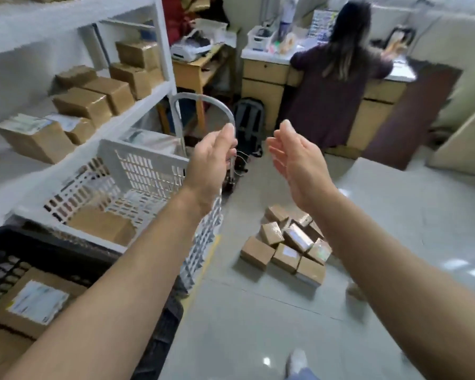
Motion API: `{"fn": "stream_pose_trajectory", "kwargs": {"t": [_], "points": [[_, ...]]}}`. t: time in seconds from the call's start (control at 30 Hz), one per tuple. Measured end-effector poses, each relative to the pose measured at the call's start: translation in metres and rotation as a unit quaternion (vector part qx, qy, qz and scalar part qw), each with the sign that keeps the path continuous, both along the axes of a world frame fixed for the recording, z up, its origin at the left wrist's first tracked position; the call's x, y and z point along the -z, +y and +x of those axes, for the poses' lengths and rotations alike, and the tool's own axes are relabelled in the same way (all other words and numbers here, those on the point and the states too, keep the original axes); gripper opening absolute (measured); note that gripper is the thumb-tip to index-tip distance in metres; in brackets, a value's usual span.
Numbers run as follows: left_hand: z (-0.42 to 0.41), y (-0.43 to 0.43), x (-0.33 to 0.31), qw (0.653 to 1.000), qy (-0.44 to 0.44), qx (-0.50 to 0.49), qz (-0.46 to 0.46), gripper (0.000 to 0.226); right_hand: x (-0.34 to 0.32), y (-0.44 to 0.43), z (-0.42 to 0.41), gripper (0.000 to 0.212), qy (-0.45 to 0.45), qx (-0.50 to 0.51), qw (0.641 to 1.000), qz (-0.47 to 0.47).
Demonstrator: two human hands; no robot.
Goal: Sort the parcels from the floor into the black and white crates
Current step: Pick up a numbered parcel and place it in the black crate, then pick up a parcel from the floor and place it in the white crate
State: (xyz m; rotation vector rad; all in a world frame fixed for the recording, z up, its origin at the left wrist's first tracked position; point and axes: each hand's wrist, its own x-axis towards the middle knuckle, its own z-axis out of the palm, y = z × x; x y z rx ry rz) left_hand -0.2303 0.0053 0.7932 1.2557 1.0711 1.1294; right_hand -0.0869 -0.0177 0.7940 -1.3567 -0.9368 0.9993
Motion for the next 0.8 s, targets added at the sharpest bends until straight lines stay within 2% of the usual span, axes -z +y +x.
{"fn": "stream_pose_trajectory", "kwargs": {"t": [0.3,0.5,0.63,0.8], "points": [[0.186,-0.013,0.016,0.991,0.02,0.128,-0.02,0.033,0.011,-0.058,0.189,0.029,0.004,0.149,0.989,-0.017],[0.317,-0.032,0.042,0.981,0.029,0.182,-0.056,0.03,0.04,-0.092,0.317,0.05,0.01,0.221,0.973,-0.062],[0.394,-0.048,0.06,0.97,0.03,0.213,-0.108,0.029,0.062,-0.113,0.388,0.055,0.032,0.266,0.959,-0.093],[0.467,-0.052,0.08,0.954,0.035,0.244,-0.168,0.032,0.088,-0.123,0.455,0.048,0.052,0.304,0.944,-0.118]]}}
